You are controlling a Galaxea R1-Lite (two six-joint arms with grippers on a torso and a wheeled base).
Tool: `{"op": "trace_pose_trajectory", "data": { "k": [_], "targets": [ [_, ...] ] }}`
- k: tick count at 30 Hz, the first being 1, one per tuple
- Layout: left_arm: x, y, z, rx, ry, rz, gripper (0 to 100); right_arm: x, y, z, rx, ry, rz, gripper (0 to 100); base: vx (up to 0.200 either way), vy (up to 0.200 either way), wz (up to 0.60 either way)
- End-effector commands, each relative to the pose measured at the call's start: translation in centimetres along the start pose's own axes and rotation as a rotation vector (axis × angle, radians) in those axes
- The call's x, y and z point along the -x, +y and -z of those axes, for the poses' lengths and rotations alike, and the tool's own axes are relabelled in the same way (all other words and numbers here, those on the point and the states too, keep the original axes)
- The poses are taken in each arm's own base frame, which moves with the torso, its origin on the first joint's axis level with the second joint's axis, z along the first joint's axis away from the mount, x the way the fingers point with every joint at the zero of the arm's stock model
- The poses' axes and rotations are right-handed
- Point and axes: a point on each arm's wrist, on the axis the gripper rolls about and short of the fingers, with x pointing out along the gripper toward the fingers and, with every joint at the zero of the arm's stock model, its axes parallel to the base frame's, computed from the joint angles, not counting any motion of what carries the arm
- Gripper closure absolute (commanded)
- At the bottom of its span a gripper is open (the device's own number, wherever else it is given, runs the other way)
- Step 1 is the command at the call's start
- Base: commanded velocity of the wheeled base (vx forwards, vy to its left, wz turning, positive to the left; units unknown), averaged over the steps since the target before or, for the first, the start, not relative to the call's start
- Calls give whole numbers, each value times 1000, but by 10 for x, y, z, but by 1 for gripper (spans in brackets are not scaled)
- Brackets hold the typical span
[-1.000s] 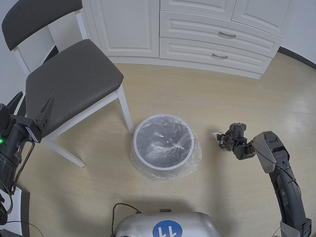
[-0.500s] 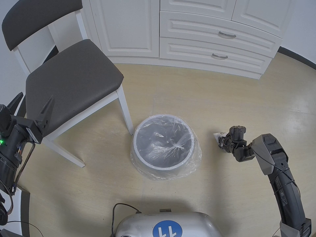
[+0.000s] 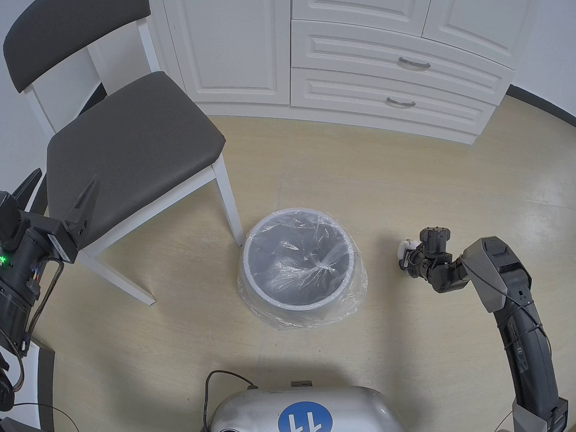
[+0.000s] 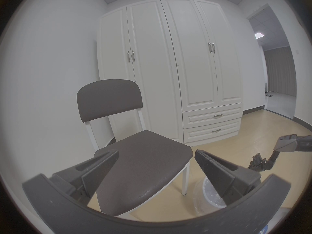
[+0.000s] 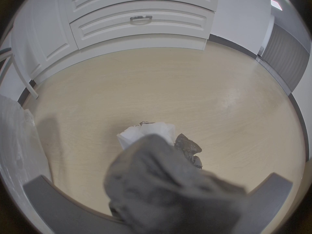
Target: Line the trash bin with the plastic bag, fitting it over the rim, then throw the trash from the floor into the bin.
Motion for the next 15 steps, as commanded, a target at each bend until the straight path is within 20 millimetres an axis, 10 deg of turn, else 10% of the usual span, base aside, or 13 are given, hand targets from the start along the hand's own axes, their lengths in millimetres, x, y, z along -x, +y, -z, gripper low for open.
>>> {"op": "trace_pose_trajectory", "data": {
  "k": [1, 15],
  "targets": [
    [2, 1, -1, -20, -5, -2, 0, 30, 5, -36, 1, -18, -10, 100, 0, 0, 0],
    [-1, -3, 8, -66, 31, 11, 0, 151, -12, -97, 198, 27, -66, 100, 0, 0, 0]
  ]
}}
